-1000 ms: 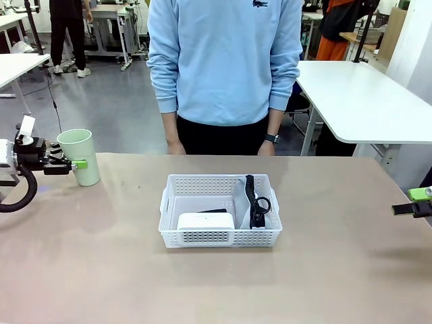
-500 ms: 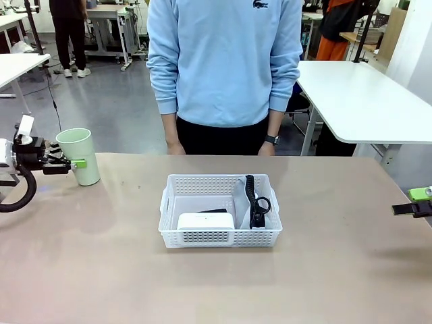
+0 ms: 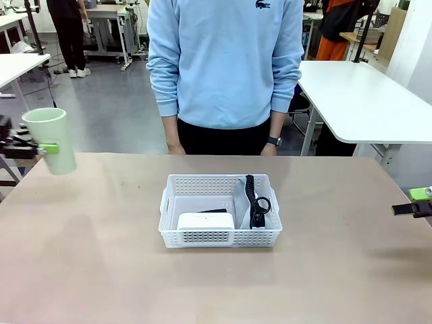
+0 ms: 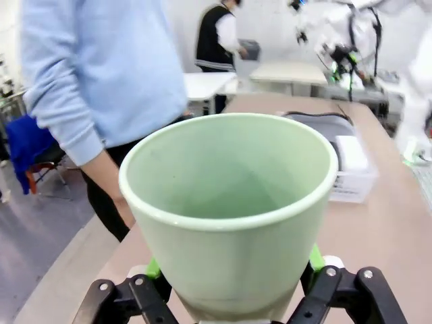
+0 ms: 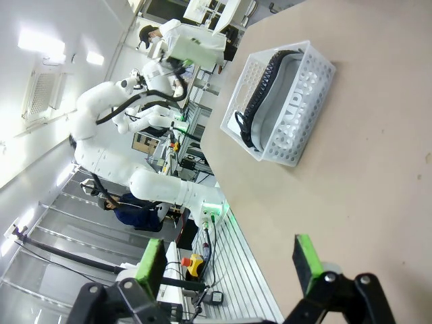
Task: Efficiently arrange items inside the basket to fit them all.
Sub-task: Pick up the Reusable plastic cup and place it inside the Organizing basket.
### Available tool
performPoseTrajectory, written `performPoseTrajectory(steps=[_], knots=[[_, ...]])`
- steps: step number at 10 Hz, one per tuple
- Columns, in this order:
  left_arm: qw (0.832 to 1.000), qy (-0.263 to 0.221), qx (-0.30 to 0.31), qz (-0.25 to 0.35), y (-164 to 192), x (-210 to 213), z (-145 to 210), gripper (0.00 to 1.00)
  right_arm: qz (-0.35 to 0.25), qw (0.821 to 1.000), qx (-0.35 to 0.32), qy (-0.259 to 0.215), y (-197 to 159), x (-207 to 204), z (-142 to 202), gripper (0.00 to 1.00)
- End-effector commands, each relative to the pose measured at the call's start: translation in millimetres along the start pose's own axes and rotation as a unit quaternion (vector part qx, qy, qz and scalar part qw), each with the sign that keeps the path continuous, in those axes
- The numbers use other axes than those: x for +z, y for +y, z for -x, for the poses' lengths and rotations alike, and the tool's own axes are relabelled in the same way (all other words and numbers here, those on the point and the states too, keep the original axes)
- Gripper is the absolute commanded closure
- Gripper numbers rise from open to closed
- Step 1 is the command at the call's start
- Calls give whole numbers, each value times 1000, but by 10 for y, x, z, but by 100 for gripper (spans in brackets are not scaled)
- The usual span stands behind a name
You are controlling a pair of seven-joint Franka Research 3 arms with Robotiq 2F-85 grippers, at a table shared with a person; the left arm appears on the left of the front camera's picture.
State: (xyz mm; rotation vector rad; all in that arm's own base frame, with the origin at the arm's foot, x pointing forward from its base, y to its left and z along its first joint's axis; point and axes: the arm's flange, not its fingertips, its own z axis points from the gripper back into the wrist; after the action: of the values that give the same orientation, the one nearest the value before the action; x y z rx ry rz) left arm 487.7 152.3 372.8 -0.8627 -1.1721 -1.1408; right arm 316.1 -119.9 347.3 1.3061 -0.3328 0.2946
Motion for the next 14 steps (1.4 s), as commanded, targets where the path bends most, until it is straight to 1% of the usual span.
performPoseTrajectory(steps=[1, 2, 3, 4, 5, 8, 9, 10, 11, 12, 13, 14], knots=[[998, 28, -44, 19, -643, 150, -370, 100, 6, 1000, 11, 0, 2, -9, 39, 0], [997, 34, -58, 34, -903, 253, -416, 71, 6, 1000, 11, 0, 2, -9, 39, 0], [993, 15, -86, 73, -1193, 366, -370, 67, 6, 1000, 11, 0, 2, -9, 39, 0], [994, 8, -89, 58, -1317, 480, -292, 96, 6, 1000, 11, 0, 2, -9, 39, 0], [997, 33, -57, 48, -951, 289, -467, 96, 6, 1000, 11, 0, 2, -9, 39, 0], [997, 33, -57, 48, -951, 289, -467, 96, 6, 1000, 11, 0, 2, -9, 39, 0], [996, 34, -66, 54, -1074, 324, -408, 14, 6, 1000, 11, 0, 2, -9, 39, 0], [999, 35, -39, 16, -1270, 91, -457, 14, 6, 1000, 11, 0, 2, -9, 39, 0], [995, 92, -33, -18, -1499, -217, -648, 14, 6, 1000, 11, 0, 2, -9, 39, 0], [993, 105, -55, -2, -1707, -536, -876, 14, 6, 1000, 11, 0, 2, -9, 39, 0], [983, 172, -69, -12, -1828, -930, -1032, 14, 6, 1000, 11, 0, 2, -9, 39, 0], [969, 227, -91, -28, -1899, -1373, -1169, 14, 6, 1000, 11, 0, 2, -9, 39, 0]])
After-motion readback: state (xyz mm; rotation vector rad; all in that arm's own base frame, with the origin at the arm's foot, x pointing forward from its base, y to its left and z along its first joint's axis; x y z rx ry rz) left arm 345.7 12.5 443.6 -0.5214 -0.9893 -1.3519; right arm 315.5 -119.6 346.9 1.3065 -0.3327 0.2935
